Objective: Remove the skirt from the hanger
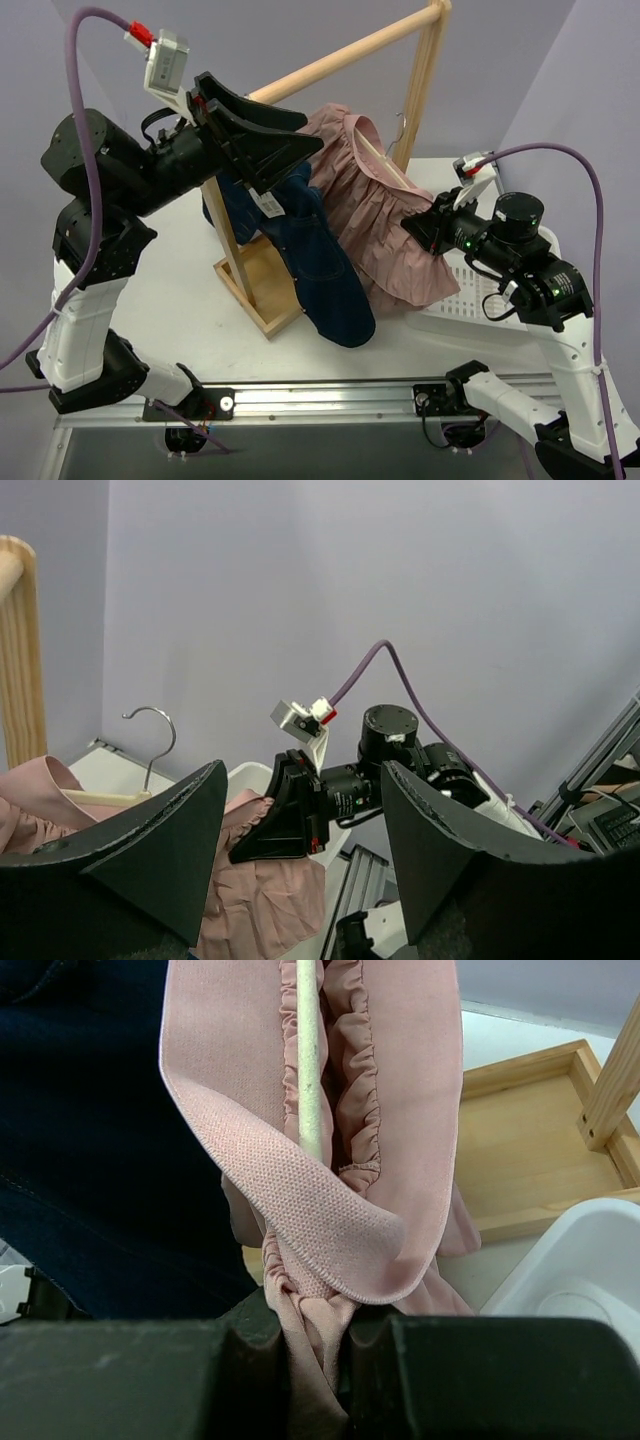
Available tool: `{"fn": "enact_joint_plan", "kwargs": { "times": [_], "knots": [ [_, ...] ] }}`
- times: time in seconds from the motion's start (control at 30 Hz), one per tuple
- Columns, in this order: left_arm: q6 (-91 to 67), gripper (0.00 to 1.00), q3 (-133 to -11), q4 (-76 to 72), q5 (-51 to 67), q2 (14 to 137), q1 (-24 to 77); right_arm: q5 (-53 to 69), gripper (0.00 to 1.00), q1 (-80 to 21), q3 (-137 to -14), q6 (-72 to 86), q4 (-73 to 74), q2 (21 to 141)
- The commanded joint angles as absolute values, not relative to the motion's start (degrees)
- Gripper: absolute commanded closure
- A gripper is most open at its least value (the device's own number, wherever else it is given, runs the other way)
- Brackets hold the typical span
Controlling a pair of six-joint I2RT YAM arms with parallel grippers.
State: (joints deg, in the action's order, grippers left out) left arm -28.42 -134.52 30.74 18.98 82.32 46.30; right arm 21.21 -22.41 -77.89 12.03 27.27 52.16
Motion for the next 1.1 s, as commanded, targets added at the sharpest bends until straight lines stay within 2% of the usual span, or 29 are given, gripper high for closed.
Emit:
{"fn": "enact_joint_plan", "kwargs": {
  "times": [0.0, 0.1, 0.13, 0.27, 0.53, 1.07],
  "knots": [
    [-23.47, 0.28, -138.5, 39.18, 13.37, 86.29, 50.08, 20.75, 1.0, -22.15, -80.15, 13.27, 22.67, 51.5],
    [-19.97, 0.28, -143.43, 43.31, 7.85, 89.11, 55.52, 19.43, 1.0, -22.15, -81.82, 13.36, 24.43, 52.12],
    [-18.99, 0.28, -145.35, 44.03, 2.78, 89.82, 56.94, 18.99, 1.0, -22.15, -82.26, 13.53, 24.87, 52.03],
    [-18.63, 0.27, -149.58, 47.1, -4.03, 93.42, 59.24, 17.75, 1.0, -22.15, -85.34, 12.92, 28.46, 53.0],
    [-16.7, 0.28, -150.12, 47.37, -12.99, 98.17, 63.89, 18.72, 1.0, -22.15, -88.07, 11.16, 32.08, 53.7],
    [-12.66, 0.28, -148.9, 46.4, -17.93, 102.83, 66.97, 25.58, 1.0, -22.15, -86.22, 10.99, 31.99, 51.59]
  ]
}}
